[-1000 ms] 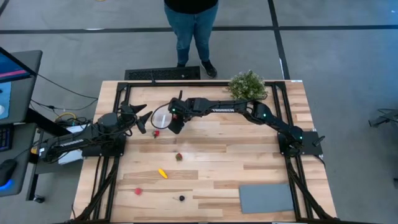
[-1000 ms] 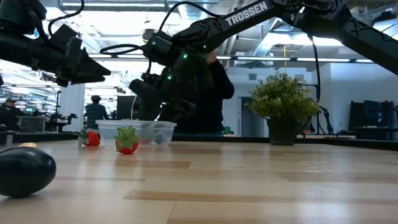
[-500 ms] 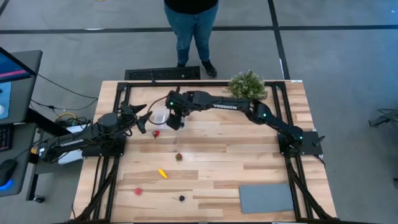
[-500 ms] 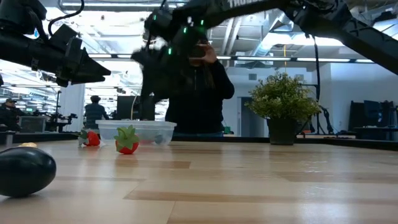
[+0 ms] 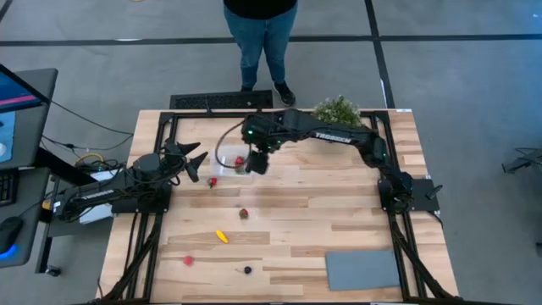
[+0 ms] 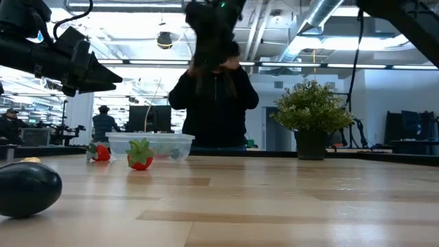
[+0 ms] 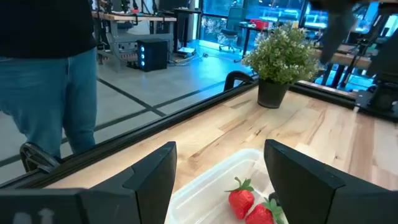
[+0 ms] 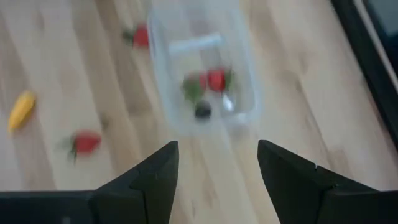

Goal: Pick and placing Produce into tupperware
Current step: Put the top strawberry into the transparent bin

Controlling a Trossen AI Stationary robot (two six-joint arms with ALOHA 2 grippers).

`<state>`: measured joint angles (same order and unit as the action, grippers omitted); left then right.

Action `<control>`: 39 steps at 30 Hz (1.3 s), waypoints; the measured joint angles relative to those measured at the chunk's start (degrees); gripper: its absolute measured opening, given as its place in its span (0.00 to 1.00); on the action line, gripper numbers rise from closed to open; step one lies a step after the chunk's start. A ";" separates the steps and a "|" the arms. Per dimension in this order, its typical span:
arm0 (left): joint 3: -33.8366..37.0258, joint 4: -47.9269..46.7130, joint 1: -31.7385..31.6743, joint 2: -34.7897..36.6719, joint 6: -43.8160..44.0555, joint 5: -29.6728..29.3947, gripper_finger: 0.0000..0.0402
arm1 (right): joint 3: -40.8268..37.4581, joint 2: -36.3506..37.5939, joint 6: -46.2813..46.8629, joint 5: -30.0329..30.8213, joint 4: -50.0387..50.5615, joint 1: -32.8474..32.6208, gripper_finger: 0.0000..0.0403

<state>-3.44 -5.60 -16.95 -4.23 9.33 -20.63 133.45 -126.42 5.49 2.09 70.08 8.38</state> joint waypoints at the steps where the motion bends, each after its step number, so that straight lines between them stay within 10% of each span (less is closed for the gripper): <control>1: 0.00 -0.02 -0.02 0.00 0.03 0.25 0.59 | 0.00 0.73 0.01 0.08 0.48 -0.34 0.61; 16: 0.00 -0.05 0.00 0.00 -0.03 0.97 0.59 | -4.68 7.87 -5.45 6.45 7.43 -4.11 0.61; 31: 0.00 0.00 -0.02 0.00 6.95 1.85 0.59 | -68.02 44.48 3.36 5.05 -38.10 0.02 0.61; 39: 0.00 0.13 -0.01 0.00 10.45 1.99 0.59 | -87.83 54.16 7.98 5.04 -52.50 0.74 0.61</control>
<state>-3.44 -5.48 -16.96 -4.23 19.79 -18.64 45.62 -72.26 13.47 7.13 17.59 9.13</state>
